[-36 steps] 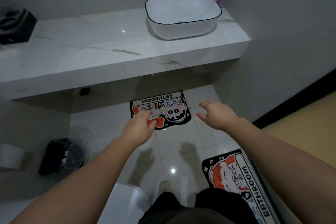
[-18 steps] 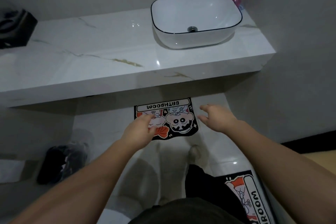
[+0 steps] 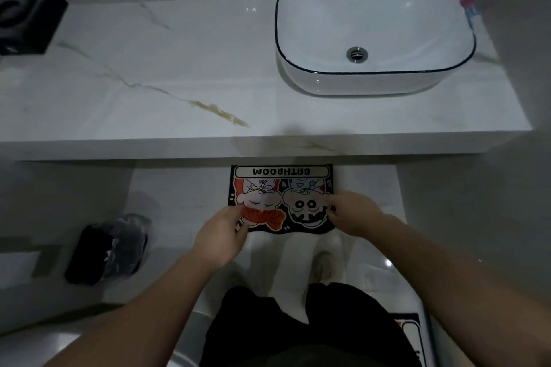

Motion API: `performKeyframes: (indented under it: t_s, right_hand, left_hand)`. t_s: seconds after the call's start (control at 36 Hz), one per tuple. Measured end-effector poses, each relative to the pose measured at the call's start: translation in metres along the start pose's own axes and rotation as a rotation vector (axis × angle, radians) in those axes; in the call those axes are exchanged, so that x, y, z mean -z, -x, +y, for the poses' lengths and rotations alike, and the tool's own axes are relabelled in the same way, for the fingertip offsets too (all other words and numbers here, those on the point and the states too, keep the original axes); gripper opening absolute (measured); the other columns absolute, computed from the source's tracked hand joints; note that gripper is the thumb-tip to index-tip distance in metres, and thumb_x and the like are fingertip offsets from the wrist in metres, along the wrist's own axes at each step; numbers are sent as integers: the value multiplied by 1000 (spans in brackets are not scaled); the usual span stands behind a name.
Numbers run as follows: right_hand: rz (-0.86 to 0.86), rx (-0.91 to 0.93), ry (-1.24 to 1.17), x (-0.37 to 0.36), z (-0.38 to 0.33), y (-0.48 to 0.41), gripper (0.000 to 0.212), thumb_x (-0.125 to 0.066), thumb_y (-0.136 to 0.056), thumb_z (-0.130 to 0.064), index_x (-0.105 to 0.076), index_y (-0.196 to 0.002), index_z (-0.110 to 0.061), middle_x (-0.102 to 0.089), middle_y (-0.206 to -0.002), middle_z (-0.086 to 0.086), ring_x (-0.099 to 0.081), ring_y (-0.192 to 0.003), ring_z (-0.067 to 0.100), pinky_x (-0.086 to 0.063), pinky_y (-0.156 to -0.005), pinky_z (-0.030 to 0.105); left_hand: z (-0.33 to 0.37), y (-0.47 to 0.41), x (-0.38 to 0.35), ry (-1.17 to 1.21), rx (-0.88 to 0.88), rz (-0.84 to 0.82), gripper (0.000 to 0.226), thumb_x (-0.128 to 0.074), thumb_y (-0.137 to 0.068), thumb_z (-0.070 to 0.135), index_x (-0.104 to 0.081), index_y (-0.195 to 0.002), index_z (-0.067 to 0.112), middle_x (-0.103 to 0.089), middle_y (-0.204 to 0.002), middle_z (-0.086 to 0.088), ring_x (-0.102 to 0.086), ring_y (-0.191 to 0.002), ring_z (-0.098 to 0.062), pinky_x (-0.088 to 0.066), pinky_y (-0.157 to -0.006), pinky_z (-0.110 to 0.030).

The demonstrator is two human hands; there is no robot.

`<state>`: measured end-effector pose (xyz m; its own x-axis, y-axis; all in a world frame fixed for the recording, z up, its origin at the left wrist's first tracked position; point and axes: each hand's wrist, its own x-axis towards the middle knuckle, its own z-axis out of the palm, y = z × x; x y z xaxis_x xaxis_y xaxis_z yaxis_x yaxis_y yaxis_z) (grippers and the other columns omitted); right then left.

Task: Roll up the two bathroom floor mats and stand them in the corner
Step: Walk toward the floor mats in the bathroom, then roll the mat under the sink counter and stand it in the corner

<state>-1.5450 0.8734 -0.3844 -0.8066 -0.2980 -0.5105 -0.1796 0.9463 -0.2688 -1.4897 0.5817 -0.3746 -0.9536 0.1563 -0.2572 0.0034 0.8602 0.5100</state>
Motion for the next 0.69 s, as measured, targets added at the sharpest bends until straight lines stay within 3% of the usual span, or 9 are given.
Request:
performKeyframes:
  t_s: [0.11,0.22,0.33,0.5,0.61,0.69]
  right_hand:
    - [-42,14,23,-16,-10,-29,37,-39,-92,-31,-50,-124,-15,-58,-105,9,-54,-91,25,-43,-69,32]
    - [-14,-32,-9,-38,-17,-63,41,-39,-92,-29,-44,-130,-16,-56,-110,10,-53,-95,26,-37,-65,29]
    - [45,-74,-65,-64,-16,-92,46,-42,-92,-33,-39,-137,-21,-54,-117,8,-57,-95,25,-43,-68,31]
    - [75,-118,-76,-112,7,-135,33,-45,-91,-31,-55,-116,-12,-57,-106,11,-58,-93,30,-48,-71,34]
    - [43,-155,-55,-158,33,-176,39,-42,-93,-34,-50,-126,-15,-55,-115,10,-57,-100,29,-49,-77,34]
    - [27,-180,-54,-198,54,-213,44,-41,-93,-37,-44,-134,-19,-53,-125,8,-55,-109,28,-46,-84,33]
  left_hand:
    - [-29,-16,5,-14,21,-32,36,-56,-87,21,-54,-121,13,-61,-116,-11,-58,-102,-27,-41,-80,-29]
    - [-68,-49,1,-29,13,-83,32,-55,-87,20,-55,-117,10,-60,-114,-13,-59,-99,-30,-43,-80,-33]
    - [-101,-84,-18,-112,-59,-119,32,-50,-87,29,-54,-114,14,-61,-108,-9,-60,-95,-27,-52,-78,-40]
    - [-128,-134,-84,-158,-129,-132,37,-47,-92,27,-50,-126,13,-57,-119,-6,-56,-104,-25,-42,-83,-31]
    - [-146,-165,-143,-168,-181,-143,36,-45,-92,25,-51,-126,13,-57,-119,-10,-56,-101,-25,-47,-84,-34]
    - [-163,-189,-192,-175,-204,-174,40,-47,-92,23,-47,-129,10,-54,-126,-12,-51,-111,-29,-43,-91,-36]
